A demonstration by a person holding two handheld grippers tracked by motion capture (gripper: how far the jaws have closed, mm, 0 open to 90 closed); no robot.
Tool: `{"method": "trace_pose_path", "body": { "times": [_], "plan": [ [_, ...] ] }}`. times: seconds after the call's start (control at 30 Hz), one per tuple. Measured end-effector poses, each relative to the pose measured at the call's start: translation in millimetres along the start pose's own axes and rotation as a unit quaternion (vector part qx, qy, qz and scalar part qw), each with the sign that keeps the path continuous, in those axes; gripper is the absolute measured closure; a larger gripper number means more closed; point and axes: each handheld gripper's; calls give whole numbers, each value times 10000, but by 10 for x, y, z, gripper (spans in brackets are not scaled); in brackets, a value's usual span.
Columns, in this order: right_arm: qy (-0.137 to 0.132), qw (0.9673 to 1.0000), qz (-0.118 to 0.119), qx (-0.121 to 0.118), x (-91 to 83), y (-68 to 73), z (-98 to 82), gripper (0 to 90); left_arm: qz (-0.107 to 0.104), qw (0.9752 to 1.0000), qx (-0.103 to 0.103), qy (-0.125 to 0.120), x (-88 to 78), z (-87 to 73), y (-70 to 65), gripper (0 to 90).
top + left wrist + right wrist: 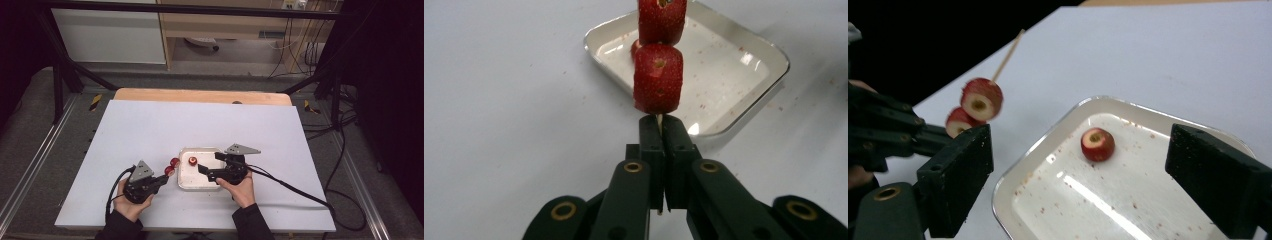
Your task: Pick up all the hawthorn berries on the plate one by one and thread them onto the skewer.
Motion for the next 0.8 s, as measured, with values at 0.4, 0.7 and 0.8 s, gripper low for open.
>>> {"method": "trace_pose_path", "body": {
  "times": [0.4,0.7,0.8],
  "plan": [
    [1052,9939,-227,-247,62,-40,172,96,-101,9998,118,151,-82,-134,153,882],
    [1641,9850,-295,-442,193,-16,349,85,-17,9998,52,202,-155,-238,288,882],
    [1847,9806,-369,-536,255,-6,400,83,-32,9998,44,216,-163,-250,313,882]
  ]
}}
Point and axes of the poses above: each handheld gripper's, and its own axes: x roughly forward along the jaws, z roughly out of its top, y roughly to its left, and after that the axes turned 8 degrees about z, right-handed
